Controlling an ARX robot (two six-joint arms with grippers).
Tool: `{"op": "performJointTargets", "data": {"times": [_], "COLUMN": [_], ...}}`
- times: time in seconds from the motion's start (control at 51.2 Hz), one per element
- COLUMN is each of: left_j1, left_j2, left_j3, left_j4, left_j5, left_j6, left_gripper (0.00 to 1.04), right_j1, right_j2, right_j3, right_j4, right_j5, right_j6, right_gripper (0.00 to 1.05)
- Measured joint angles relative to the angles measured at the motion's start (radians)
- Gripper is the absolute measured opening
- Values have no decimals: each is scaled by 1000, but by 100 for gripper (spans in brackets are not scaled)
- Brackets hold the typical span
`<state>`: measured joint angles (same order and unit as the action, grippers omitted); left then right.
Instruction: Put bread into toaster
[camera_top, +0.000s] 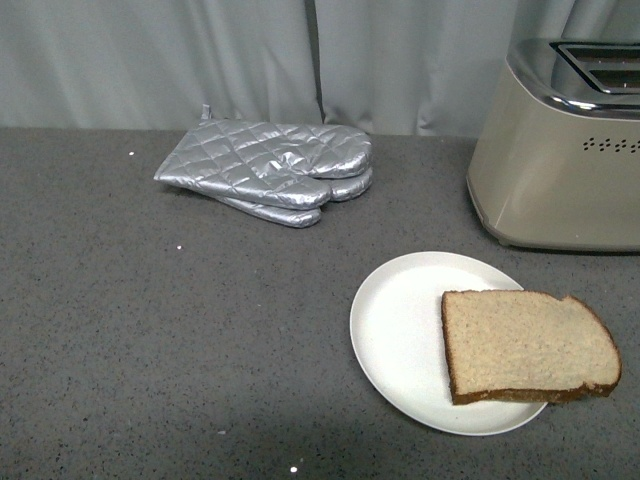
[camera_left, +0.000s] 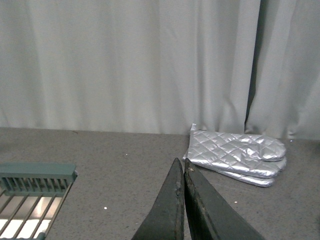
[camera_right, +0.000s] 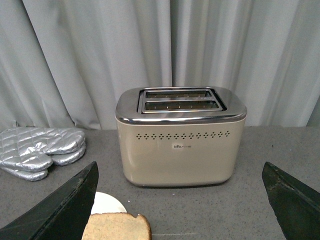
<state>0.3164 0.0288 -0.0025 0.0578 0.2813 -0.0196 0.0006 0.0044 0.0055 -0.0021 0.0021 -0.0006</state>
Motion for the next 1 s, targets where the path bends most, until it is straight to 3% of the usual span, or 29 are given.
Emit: {"op": "performJointTargets", "data": {"times": [0.098,0.156,0.546,0.741,0.859,0.995], "left_j1": [-214,-283,-313,-313,-313,-313], "left_j2": [-24,-25,-26,-26,-26,-26], "left_j3": [11,11,12,12,12,12], "left_j4": [-56,-58,-58,-58,-58,-58], "left_j5": [-228,-259,-279,-279,-279,-280], "left_j6": [9,11,12,12,12,12], "left_gripper": [4,4,4,43,61,84], "right_j1": [0,0,0,0,-49,-162], "right_j2": [0,0,0,0,171,562], "right_j3": [0,0,0,0,87,100], "right_j4": [0,0,0,0,-173,29], "right_j5": [-1,-1,-3,-3,-58,3], "right_j6": [0,0,0,0,124,301], "right_gripper": [95,95,95,95,95,95]}}
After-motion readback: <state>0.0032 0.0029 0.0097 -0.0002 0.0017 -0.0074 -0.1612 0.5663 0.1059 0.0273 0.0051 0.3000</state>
